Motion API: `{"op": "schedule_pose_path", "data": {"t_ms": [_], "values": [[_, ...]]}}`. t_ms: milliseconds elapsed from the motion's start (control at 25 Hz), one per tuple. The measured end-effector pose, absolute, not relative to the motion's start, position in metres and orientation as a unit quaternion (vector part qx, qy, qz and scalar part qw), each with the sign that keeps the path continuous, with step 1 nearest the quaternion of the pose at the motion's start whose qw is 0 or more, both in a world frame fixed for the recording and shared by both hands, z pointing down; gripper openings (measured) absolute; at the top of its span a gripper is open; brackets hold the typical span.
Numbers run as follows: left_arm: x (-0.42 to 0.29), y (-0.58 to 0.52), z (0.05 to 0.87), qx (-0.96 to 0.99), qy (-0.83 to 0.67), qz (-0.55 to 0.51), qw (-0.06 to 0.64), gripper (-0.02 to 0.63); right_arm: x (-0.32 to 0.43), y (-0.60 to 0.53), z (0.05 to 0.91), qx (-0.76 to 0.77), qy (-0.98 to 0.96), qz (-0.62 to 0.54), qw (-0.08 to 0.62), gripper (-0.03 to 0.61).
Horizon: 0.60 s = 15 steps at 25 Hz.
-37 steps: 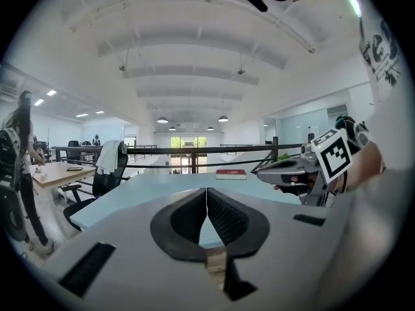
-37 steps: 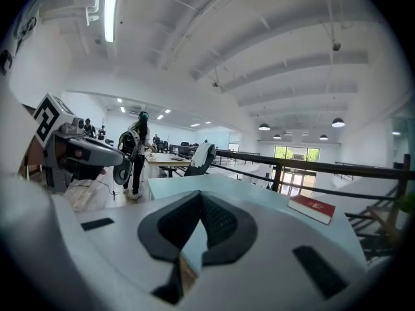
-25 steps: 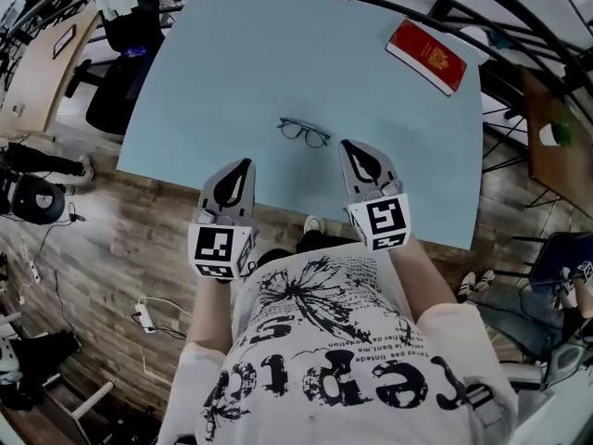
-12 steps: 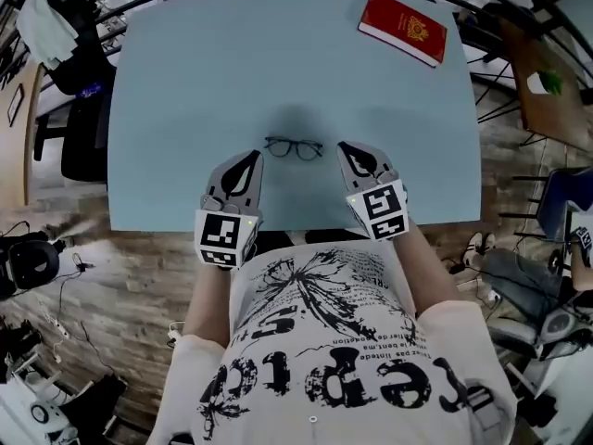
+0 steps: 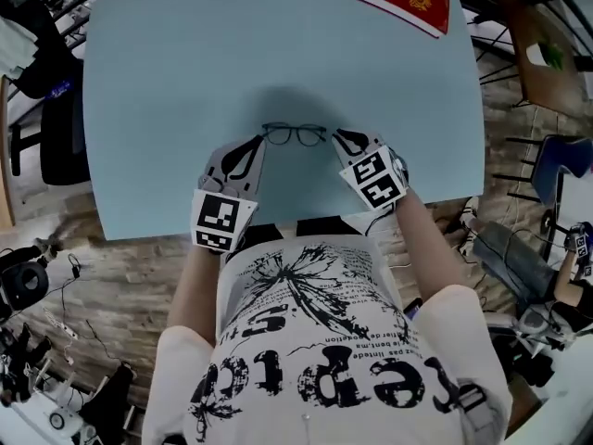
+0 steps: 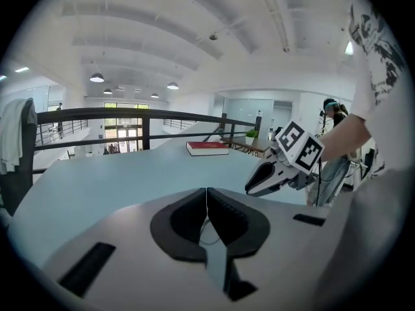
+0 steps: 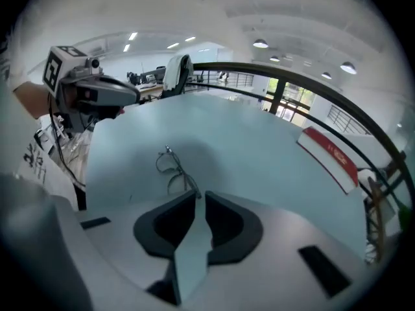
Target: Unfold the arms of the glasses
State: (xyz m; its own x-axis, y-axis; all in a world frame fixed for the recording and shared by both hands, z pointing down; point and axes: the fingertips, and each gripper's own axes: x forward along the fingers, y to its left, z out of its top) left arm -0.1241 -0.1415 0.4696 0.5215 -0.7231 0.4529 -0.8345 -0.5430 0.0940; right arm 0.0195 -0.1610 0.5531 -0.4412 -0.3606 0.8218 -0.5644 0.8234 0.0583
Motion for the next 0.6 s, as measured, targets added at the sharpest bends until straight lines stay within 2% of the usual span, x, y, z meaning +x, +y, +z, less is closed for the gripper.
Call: {"op": "schedule_pose_path", "data": {"t_ms": [40, 80, 280, 600], "values": [[-0.124, -0.142, 0.474, 0.860, -0.450, 0.187, 0.154, 0.018, 0.018, -0.161, 0.560, 0.255, -0.838, 0.105, 0.471, 0.076], [-0.124, -0.143, 0.478, 0.860, -0.446, 0.191, 0.156, 0.018, 0.017, -0.160, 0.566, 0.236, -0.835, 0.094, 0.487, 0.084], [-0.123, -0.147, 0.492, 0.859, -0.441, 0.198, 0.166, 0.018, 0.012, -0.163, 0.587, 0.154, -0.823, 0.029, 0.546, 0.081], [-0.115, -0.146, 0.513, 0.858, -0.423, 0.222, 0.188, 0.018, 0.002, -0.160, 0.598, 0.046, -0.809, -0.008, 0.586, 0.077]]}}
